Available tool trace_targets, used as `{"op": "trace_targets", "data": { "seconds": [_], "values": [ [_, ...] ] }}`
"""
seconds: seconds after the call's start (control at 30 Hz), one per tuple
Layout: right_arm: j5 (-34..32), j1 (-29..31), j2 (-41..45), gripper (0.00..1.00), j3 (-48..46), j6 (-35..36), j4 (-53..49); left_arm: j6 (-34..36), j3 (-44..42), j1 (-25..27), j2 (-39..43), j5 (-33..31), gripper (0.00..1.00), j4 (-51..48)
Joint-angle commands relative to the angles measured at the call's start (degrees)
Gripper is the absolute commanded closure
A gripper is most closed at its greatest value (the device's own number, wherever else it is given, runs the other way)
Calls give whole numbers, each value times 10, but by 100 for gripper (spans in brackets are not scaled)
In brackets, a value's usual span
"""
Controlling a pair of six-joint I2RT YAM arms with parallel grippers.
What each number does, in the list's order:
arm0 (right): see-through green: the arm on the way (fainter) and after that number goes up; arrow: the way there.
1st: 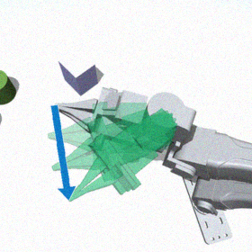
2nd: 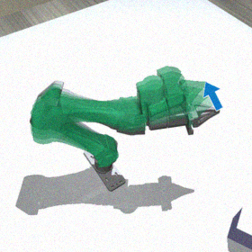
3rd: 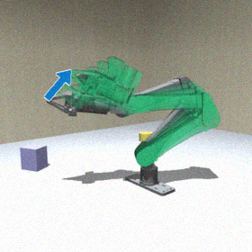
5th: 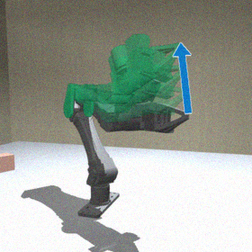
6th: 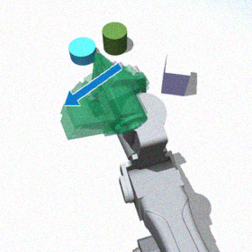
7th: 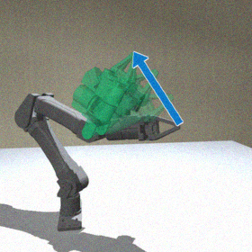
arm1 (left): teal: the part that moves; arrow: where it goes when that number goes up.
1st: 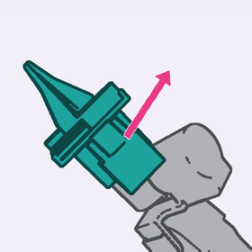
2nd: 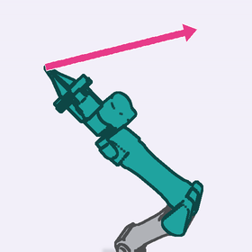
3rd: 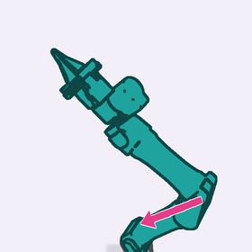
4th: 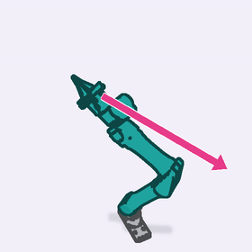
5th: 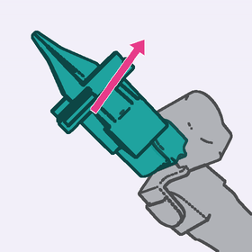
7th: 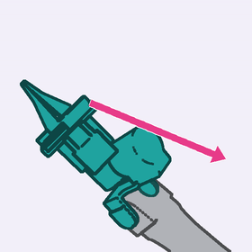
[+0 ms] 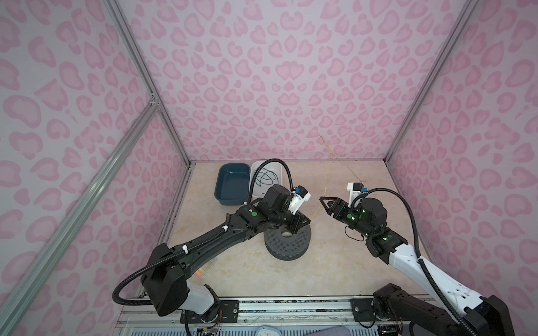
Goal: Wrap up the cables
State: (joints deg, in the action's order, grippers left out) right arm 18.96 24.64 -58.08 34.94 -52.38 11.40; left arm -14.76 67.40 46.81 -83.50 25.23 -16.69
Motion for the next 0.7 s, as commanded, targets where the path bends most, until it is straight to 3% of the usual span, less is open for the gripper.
{"op": "trace_targets", "data": {
  "seconds": [0.0,0.13,0.27,0.33,0.43,0.5,0.67],
  "values": [
    [43,1,-19,38,-20,-91,99,15,12,-2,-4,22,96,10],
    [96,8,-71,46,-12,-140,154,15,13,-2,-4,28,96,11],
    [110,21,-103,76,-25,-185,222,14,13,-4,-5,31,96,12],
    [107,24,-104,82,-32,-198,234,16,13,-6,-3,28,96,12],
    [104,25,-83,81,-34,-196,212,17,17,-13,-4,24,96,14],
    [96,26,-62,69,-29,-184,174,15,18,-20,-5,25,96,19],
    [67,42,-22,63,-22,-163,99,14,30,-30,-17,38,96,24]
  ]
}}
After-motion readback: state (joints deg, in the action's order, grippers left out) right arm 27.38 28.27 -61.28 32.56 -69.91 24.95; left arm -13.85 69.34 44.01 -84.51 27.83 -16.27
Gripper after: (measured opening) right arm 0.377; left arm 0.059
